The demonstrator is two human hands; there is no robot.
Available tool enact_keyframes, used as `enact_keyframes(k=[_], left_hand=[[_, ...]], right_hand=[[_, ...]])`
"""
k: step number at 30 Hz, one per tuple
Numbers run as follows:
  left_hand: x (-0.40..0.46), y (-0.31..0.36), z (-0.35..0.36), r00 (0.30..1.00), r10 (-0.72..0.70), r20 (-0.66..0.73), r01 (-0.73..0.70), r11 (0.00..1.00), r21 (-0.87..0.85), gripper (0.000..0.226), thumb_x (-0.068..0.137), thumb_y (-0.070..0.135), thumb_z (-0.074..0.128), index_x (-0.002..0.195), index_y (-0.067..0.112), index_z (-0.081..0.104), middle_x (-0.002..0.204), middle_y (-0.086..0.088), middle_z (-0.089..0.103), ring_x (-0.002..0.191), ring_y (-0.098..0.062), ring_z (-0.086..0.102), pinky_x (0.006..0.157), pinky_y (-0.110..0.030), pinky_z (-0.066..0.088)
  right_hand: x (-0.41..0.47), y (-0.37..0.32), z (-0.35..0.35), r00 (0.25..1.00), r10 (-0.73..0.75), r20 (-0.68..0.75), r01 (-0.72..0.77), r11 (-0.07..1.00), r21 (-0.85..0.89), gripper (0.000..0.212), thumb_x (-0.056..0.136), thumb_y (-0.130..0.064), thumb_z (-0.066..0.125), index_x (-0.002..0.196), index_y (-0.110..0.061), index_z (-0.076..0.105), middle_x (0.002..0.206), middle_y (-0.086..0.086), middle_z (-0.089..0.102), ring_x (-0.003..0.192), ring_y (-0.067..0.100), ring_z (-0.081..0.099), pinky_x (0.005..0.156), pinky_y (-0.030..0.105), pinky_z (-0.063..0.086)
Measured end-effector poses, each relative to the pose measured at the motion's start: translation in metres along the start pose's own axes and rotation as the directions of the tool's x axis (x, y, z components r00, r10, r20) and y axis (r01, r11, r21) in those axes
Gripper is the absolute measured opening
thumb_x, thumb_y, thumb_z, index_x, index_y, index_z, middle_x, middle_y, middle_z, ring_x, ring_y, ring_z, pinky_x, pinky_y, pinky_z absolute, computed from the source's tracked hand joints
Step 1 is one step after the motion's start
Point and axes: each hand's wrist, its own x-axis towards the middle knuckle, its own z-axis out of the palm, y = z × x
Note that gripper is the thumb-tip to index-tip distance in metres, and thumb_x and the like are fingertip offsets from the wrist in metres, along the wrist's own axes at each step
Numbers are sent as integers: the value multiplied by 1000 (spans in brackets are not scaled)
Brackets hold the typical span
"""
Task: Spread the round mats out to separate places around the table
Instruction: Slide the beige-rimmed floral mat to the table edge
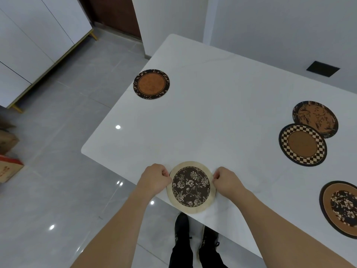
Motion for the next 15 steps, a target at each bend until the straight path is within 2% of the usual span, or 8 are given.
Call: enact_keyframes(k=[3,5,8,11,15], left_hand=[[0,0,1,1000,1,-3,-1,1000,22,2,73,18,63,72,20,64,74,8,64,68,-9,59,53,-21,38],[-4,4,-1,1000,16,-16,-14,994,108,6,79,20,59,81,18,64,80,6,64,74,-14,60,57,-23,41],[-9,23,-13,980,172,-104,-131,939,317,26,94,25,48,113,12,60,109,-4,64,97,-21,59,79,-31,48],[-12,66,-31,906,395,-151,-305,857,414,39,100,25,40,136,9,46,136,-8,52,120,-25,49,97,-35,42],[-17,138,-54,734,641,-226,-483,726,490,42,101,21,42,139,4,43,146,-13,42,132,-27,41,107,-36,35]], right_hand=[[-5,0,1,999,-3,-35,3,1000,4,15,83,-10,44,91,-13,55,91,3,63,87,23,59,75,34,49],[-11,0,-2,998,1,-71,-1,1000,3,17,85,-15,43,97,-14,55,93,2,63,84,22,59,73,34,50],[-25,-1,-19,988,-12,-151,13,1000,8,31,90,-20,44,120,-14,50,115,4,60,99,23,58,78,31,46],[-42,-5,-53,961,-73,-268,76,997,4,44,92,-21,47,136,-13,42,138,6,48,120,23,50,91,33,43],[-72,-13,-111,882,-175,-438,188,982,-15,47,92,-19,49,138,-9,40,144,7,42,131,23,41,106,34,35]])
